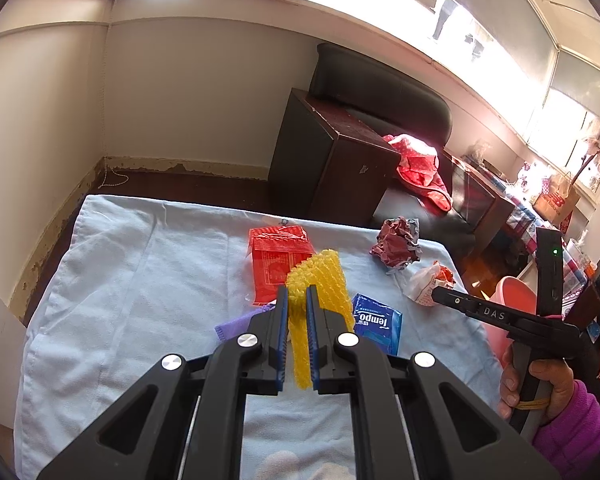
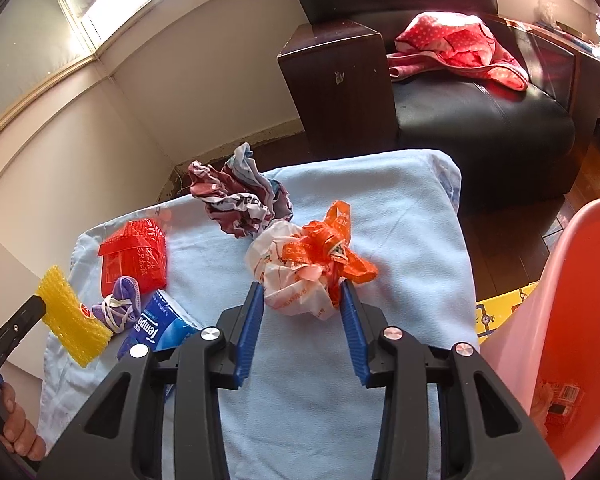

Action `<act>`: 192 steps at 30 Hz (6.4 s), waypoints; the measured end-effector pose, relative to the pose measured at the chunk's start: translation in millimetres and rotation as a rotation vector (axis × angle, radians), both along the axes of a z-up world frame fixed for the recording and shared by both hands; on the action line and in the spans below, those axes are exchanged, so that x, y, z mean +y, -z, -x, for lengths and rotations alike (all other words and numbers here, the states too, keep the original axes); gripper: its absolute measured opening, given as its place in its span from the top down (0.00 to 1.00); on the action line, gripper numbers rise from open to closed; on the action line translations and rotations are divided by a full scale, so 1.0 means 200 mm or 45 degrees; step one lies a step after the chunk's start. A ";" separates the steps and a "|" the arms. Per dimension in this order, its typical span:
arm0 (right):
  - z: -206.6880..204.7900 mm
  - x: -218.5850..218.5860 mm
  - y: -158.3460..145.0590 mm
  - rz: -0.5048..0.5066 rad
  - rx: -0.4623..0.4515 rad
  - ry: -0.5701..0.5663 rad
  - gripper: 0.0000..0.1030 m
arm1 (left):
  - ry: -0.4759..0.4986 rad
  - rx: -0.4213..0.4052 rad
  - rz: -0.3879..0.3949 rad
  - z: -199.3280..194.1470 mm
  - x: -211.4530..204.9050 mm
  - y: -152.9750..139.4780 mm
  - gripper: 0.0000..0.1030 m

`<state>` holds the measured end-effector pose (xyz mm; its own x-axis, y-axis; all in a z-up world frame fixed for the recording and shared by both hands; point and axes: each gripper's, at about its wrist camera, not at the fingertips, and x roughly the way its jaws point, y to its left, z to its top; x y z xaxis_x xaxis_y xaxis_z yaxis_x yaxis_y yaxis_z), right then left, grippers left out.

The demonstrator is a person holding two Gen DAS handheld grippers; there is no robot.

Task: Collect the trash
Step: 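Grasp the yellow foam net with the left gripper while the right gripper grasps the crumpled white-orange bag, then carry the net and bag over the bucket and open both grippers, then move both grippers back toward the red packet and crumpled wrapper, then grasp the red plastic packet with the left gripper while the right gripper grasps the crumpled patterned wrapper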

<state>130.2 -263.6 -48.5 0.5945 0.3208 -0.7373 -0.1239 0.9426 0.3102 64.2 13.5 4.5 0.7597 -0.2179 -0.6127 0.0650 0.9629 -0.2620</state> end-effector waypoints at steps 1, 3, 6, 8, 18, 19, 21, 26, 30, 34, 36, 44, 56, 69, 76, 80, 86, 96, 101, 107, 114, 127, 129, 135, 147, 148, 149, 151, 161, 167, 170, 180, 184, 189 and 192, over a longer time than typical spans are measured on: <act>0.01 0.00 -0.01 0.010 -0.005 -0.006 0.64 | 0.002 -0.003 0.001 0.01 0.00 -0.01 0.92; 0.04 0.00 -0.02 0.015 -0.017 -0.012 0.65 | 0.005 -0.012 0.002 0.02 0.00 -0.02 0.92; 0.10 0.00 -0.05 -0.003 -0.037 -0.011 0.65 | 0.013 -0.025 0.007 0.05 -0.01 -0.04 0.93; 0.17 -0.01 -0.08 -0.006 -0.055 -0.012 0.65 | 0.020 -0.036 0.009 0.07 -0.02 -0.06 0.92; 0.52 -0.08 -0.26 -0.018 -0.154 0.000 0.65 | 0.072 -0.116 0.006 0.25 -0.10 -0.19 0.92; 0.55 -0.09 -0.28 -0.014 -0.166 0.004 0.65 | 0.079 -0.128 0.003 0.27 -0.11 -0.21 0.92; 0.61 -0.11 -0.32 -0.014 -0.190 0.013 0.65 | 0.091 -0.153 -0.002 0.32 -0.14 -0.25 0.92; 0.77 -0.14 -0.41 -0.006 -0.257 0.022 0.65 | 0.129 -0.208 -0.035 0.46 -0.19 -0.33 0.92; 0.86 -0.17 -0.45 -0.014 -0.294 0.034 0.65 | 0.145 -0.234 -0.040 0.53 -0.21 -0.38 0.92; 0.90 -0.17 -0.48 -0.017 -0.309 0.040 0.65 | 0.150 -0.259 -0.036 0.58 -0.20 -0.41 0.92; 0.92 -0.16 -0.49 -0.008 -0.319 0.035 0.65 | 0.151 -0.261 -0.023 0.60 -0.19 -0.41 0.92; 0.96 -0.16 -0.52 0.023 -0.333 0.052 0.65 | 0.190 -0.255 0.003 0.59 -0.20 -0.39 0.92; 0.96 -0.34 -0.49 0.044 -0.313 0.188 0.65 | 0.326 -0.247 0.034 0.45 -0.40 -0.39 0.92; 0.92 -0.68 -0.41 0.112 -0.272 0.408 0.65 | 0.633 -0.205 0.029 0.21 -0.96 -0.36 0.92; 0.85 -0.79 -0.34 0.162 -0.225 0.460 0.65 | 0.727 -0.146 0.005 0.06 -1.25 -0.25 0.92; 0.80 -0.81 -0.28 0.179 -0.190 0.468 0.65 | 0.768 -0.095 -0.027 -0.01 -1.36 -0.17 0.92; 0.77 -0.83 -0.24 0.194 -0.156 0.483 0.65 | 0.787 -0.056 -0.021 -0.08 -1.45 -0.10 0.92; 0.77 -0.80 -0.21 0.237 -0.127 0.487 0.65 | 0.801 -0.001 -0.020 -0.12 -1.51 0.01 0.92; 0.76 -0.79 -0.18 0.258 -0.110 0.482 0.65 | 0.789 0.033 -0.038 -0.13 -1.51 0.06 0.92; 0.76 -0.85 -0.16 0.177 -0.068 0.498 0.63 | 0.766 0.054 -0.019 -0.12 -1.49 0.06 0.87; 0.81 -0.89 -0.17 0.181 -0.088 0.509 0.56 | 0.737 0.016 -0.005 -0.06 -1.49 0.00 0.70; 0.87 -0.82 -0.26 0.166 -0.153 0.402 0.56 | 0.635 -0.076 -0.040 0.12 -1.28 -0.15 0.59; 0.86 -0.76 -0.29 0.166 -0.173 0.368 0.56 | 0.588 -0.093 -0.048 0.14 -1.18 -0.17 0.59; 0.82 -0.56 -0.38 0.129 -0.230 0.270 0.56 | 0.376 -0.137 -0.072 0.17 -0.75 -0.24 0.59; 0.60 -0.11 -0.39 0.054 -0.209 0.032 0.56 | -0.075 -0.007 -0.053 0.08 0.11 -0.07 0.58; 0.57 -0.08 -0.38 0.051 -0.202 0.012 0.56 | -0.088 0.011 -0.047 0.06 0.15 -0.04 0.58; 0.54 -0.04 -0.37 0.049 -0.195 -0.010 0.56 | -0.098 0.025 -0.039 0.04 0.18 -0.02 0.58; 0.49 0.02 -0.35 0.052 -0.188 -0.053 0.56 | -0.109 0.051 -0.022 -0.02 0.22 0.02 0.58; 0.27 0.20 -0.28 0.081 -0.166 -0.186 0.56 | -0.087 0.169 0.041 -0.32 0.19 0.23 0.59; 0.16 0.25 -0.25 0.100 -0.153 -0.207 0.56 | -0.058 0.205 0.048 -0.38 0.16 0.30 0.93; 0.10 0.28 -0.24 0.103 -0.152 -0.214 0.49 | -0.055 0.187 0.063 -0.36 0.17 0.29 0.98; -0.03 0.38 -0.19 0.148 -0.175 -0.235 0.47 | -0.079 0.093 0.104 -0.27 0.20 0.20 1.00; -0.07 0.38 -0.16 0.182 -0.190 -0.198 0.47 | -0.081 0.071 0.122 -0.23 0.21 0.17 1.00; -0.10 0.39 -0.11 0.145 -0.148 -0.235 0.51 | -0.087 0.071 0.128 -0.20 0.22 0.16 1.00; -0.10 0.40 -0.09 0.173 -0.148 -0.257 0.69 | -0.092 0.072 0.131 -0.19 0.21 0.16 1.00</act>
